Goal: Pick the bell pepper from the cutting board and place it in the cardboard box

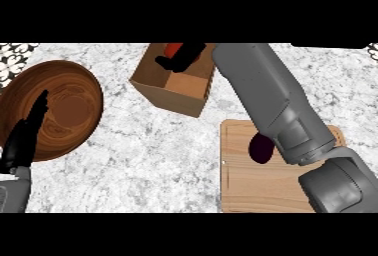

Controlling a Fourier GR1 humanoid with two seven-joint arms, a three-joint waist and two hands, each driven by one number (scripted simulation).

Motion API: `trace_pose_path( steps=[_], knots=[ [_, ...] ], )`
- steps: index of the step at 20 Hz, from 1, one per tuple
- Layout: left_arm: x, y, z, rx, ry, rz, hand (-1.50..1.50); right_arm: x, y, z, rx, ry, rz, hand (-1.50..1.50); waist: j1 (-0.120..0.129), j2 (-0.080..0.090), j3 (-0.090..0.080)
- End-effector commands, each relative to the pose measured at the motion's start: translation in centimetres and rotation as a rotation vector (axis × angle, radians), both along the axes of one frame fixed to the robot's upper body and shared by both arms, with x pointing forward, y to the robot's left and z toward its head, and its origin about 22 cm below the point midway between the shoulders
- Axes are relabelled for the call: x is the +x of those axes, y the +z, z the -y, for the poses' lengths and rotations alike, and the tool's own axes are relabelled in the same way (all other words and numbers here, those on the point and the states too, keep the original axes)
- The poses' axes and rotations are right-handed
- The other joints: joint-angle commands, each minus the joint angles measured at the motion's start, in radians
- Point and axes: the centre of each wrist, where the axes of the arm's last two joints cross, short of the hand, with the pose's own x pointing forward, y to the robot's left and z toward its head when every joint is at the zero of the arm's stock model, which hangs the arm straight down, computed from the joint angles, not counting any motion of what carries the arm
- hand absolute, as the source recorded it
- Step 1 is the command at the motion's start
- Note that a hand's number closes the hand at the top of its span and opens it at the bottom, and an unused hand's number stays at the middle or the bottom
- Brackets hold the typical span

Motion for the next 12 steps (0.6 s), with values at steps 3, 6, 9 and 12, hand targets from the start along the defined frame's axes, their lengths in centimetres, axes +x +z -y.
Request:
trace_pose_path(
  steps=[3,6,9,12],
  knots=[
    [1.0,1.1,0.1,0.016,-0.033,0.021,0.0,-0.4,-0.4,-2.6,-0.032,-0.035,-0.017,1.5,0.024,0.006,-0.001],
    [1.6,0.2,1.3,0.001,-0.048,0.004,0.0,-0.4,-2.5,-2.1,-0.108,-0.1,0.032,1.5,0.058,0.019,-0.002],
    [2.0,0.6,3.6,-0.002,-0.069,0.022,0.0,-0.3,-3.9,-1.4,-0.067,-0.179,-0.095,1.5,0.071,0.017,-0.001],
    [2.6,1.0,2.8,0.006,-0.067,0.025,0.0,-0.2,-4.6,-1.1,-0.057,-0.184,-0.198,-1.5,0.074,0.021,-0.001]
  ],
)
